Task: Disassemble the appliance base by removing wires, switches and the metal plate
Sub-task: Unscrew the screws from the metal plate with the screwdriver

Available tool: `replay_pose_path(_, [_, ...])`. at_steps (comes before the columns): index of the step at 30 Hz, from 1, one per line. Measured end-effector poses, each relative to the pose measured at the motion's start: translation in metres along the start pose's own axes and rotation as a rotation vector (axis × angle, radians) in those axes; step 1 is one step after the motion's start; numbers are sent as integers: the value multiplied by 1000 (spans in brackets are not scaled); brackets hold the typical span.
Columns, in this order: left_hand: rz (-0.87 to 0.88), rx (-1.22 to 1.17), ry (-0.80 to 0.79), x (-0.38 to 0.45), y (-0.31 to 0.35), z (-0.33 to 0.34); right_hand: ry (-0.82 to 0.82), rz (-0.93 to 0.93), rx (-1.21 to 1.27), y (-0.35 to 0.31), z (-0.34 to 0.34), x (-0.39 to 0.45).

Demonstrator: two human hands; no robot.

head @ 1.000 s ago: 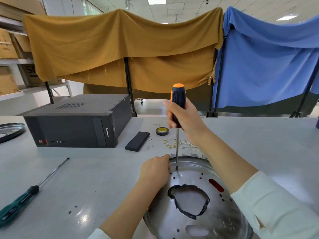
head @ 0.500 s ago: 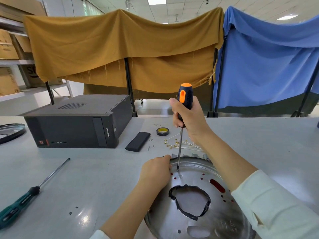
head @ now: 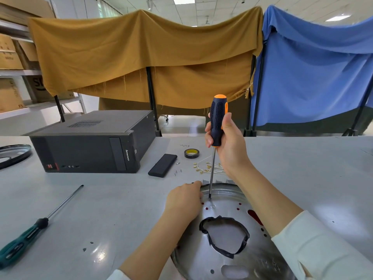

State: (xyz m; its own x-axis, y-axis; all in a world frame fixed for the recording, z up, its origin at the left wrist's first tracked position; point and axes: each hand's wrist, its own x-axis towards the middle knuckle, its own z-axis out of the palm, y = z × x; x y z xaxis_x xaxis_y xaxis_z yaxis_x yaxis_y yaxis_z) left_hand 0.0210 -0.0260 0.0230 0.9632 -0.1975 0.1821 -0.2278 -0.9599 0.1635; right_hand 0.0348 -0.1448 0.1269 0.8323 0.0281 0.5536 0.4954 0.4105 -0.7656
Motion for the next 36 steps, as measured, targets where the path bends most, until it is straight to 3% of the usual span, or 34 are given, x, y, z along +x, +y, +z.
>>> replay_pose_path(10, [4, -10, -2, 1, -1, 0, 74, -40, -81, 1, 1, 1])
replay_pose_path(18, [4, -6, 11, 0, -1, 0, -45, 63, 70, -5, -3, 4])
replay_pose_path(22, [4, -8, 2, 0, 0, -1, 20, -1, -65, -2, 2, 2])
replay_pose_path(27, [-2, -13, -7, 0, -1, -1, 80, -10, -54, 3, 2, 3])
replay_pose_path(36, [-5, 4, -2, 2, -1, 1, 1, 37, -49, 3, 0, 3])
